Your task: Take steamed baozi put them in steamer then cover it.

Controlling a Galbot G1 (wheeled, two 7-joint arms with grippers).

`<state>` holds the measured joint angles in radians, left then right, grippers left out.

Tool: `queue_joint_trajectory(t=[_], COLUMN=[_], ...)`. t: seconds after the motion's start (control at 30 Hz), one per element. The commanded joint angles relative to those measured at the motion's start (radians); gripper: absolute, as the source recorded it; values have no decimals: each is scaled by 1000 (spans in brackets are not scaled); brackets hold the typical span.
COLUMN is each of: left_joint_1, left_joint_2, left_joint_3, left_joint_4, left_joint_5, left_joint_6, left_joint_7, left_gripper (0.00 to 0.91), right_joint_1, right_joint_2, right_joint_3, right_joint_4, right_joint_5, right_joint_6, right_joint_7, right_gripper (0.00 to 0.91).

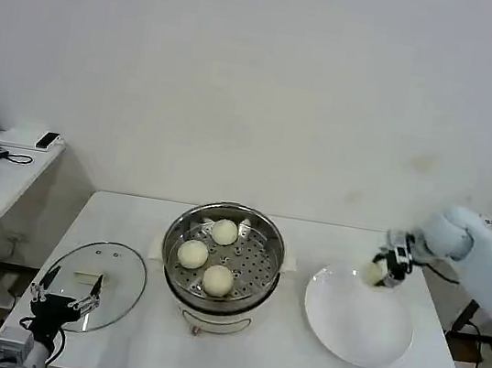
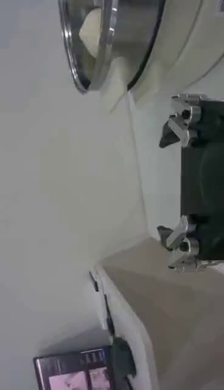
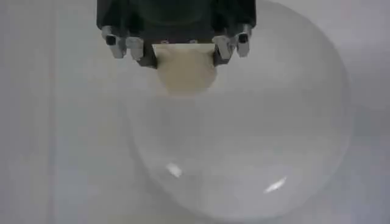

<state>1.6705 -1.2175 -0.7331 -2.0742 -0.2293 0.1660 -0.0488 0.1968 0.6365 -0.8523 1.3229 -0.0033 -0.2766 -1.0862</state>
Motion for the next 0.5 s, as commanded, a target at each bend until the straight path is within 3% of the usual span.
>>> queue_joint_trajectory(t=[0.03,0.23,0.5], left_joint_1=[-1,-10,-5], left_joint_2=[2,-5,-11], left_joint_3=[-6,-3,-10], left_joint_4=[-3,-1,-6], left_joint_5=[-2,-1,0], left_joint_6=[-1,0,-1], left_joint_7=[0,-1,0], left_gripper=[907,907,907], right_joint_1=[387,420,396], right_joint_2=[162,266,414], right_joint_3=[-257,-330,-345], right_joint_4=[81,119,114], right_joint_5=[300,443,561], right_joint_6=[-126,-215,-286], right_joint_7=[53,117,195], right_gripper=[645,645,655])
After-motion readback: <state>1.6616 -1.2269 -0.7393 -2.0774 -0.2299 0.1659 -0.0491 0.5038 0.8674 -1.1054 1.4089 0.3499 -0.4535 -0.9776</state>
